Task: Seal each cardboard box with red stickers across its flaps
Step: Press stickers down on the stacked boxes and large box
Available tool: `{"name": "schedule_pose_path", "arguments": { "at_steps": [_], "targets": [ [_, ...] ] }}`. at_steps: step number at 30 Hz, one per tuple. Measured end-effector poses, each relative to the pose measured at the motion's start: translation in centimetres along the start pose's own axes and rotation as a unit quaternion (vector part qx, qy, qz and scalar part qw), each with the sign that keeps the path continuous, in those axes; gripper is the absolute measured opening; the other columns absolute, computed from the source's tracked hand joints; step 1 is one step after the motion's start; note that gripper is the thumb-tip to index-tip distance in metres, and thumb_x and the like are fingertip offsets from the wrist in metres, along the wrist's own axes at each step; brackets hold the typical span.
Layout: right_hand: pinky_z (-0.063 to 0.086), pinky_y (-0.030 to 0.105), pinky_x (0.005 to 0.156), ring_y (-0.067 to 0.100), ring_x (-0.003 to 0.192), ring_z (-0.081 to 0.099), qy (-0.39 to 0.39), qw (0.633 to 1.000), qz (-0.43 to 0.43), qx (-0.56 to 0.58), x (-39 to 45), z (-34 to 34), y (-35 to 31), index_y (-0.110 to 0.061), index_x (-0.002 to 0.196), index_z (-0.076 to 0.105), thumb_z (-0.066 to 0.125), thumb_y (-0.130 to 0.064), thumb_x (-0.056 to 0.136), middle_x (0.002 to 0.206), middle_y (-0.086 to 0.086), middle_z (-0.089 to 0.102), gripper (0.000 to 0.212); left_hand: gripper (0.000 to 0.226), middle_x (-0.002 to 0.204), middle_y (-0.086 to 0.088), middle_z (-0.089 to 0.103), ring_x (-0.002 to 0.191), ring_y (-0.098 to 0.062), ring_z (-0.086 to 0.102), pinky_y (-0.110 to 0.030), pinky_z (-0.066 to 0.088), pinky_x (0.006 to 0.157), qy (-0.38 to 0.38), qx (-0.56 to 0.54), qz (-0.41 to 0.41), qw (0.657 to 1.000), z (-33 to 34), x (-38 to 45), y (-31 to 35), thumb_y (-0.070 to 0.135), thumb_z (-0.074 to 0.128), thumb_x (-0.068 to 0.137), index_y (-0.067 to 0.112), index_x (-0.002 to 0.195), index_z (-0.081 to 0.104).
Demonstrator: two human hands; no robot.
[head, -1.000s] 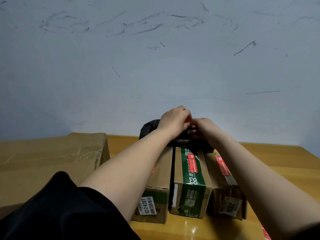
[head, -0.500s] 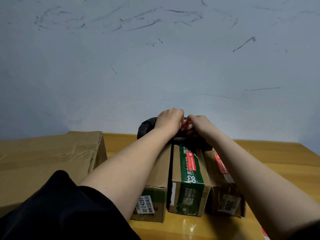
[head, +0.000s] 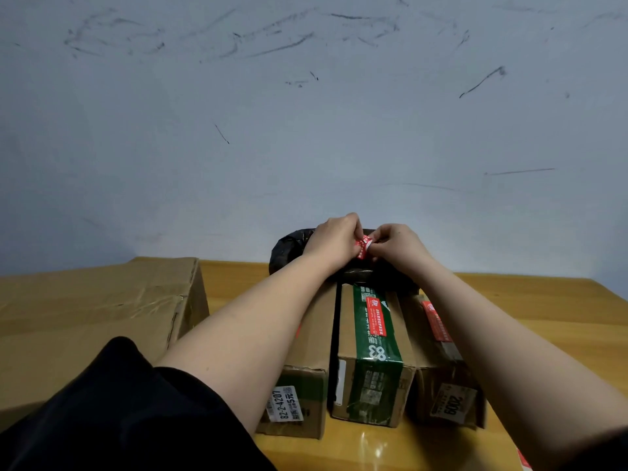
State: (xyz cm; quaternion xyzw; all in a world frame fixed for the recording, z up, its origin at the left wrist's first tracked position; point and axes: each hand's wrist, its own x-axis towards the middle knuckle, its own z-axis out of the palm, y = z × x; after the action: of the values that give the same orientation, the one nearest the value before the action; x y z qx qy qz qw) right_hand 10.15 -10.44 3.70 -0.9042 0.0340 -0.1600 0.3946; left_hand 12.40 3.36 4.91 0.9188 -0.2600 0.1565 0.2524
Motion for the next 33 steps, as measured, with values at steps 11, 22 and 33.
{"name": "schedule_pose_path", "arguments": {
  "at_steps": [11, 22, 33],
  "targets": [
    [0.046, 0.030, 0.074, 0.013, 0.092, 0.060, -0.003, 0.991, -0.066, -0.112, -0.5, 0.2, -0.5, -0.027, 0.092, 0.070, 0.062, -0.026, 0.088, 0.096, -0.005, 0.068, 0.009, 0.013, 0.099, -0.002, 0.070, 0.097, -0.020, 0.061, -0.026, 0.041, 0.074, 0.007, -0.030, -0.088, 0.996, 0.4, 0.1, -0.5, 0.011, 0.060, 0.085, 0.021, 0.087, 0.069],
    [0.042, 0.029, 0.064, 0.028, 0.090, 0.065, 0.038, 0.942, -0.079, -0.324, -0.7, 1.7, -0.7, -0.021, 0.095, 0.069, 0.052, -0.022, 0.087, 0.100, 0.006, 0.069, 0.019, 0.017, 0.115, -0.003, 0.059, 0.103, -0.028, 0.062, -0.031, 0.049, 0.082, -0.064, 0.029, -0.138, 0.988, 1.4, 0.0, -0.7, 0.019, 0.057, 0.088, 0.026, 0.093, 0.072],
    [0.040, 0.027, 0.062, 0.027, 0.082, 0.061, 0.012, 0.991, 0.079, -0.105, 0.3, 1.2, -0.2, -0.015, 0.080, 0.068, 0.054, -0.025, 0.085, 0.085, 0.006, 0.066, 0.018, 0.016, 0.108, -0.004, 0.068, 0.106, -0.027, 0.060, -0.034, 0.048, 0.086, -0.045, 0.070, -0.087, 0.993, 1.4, -0.1, -0.6, 0.015, 0.060, 0.087, 0.025, 0.087, 0.071]
  ]
}}
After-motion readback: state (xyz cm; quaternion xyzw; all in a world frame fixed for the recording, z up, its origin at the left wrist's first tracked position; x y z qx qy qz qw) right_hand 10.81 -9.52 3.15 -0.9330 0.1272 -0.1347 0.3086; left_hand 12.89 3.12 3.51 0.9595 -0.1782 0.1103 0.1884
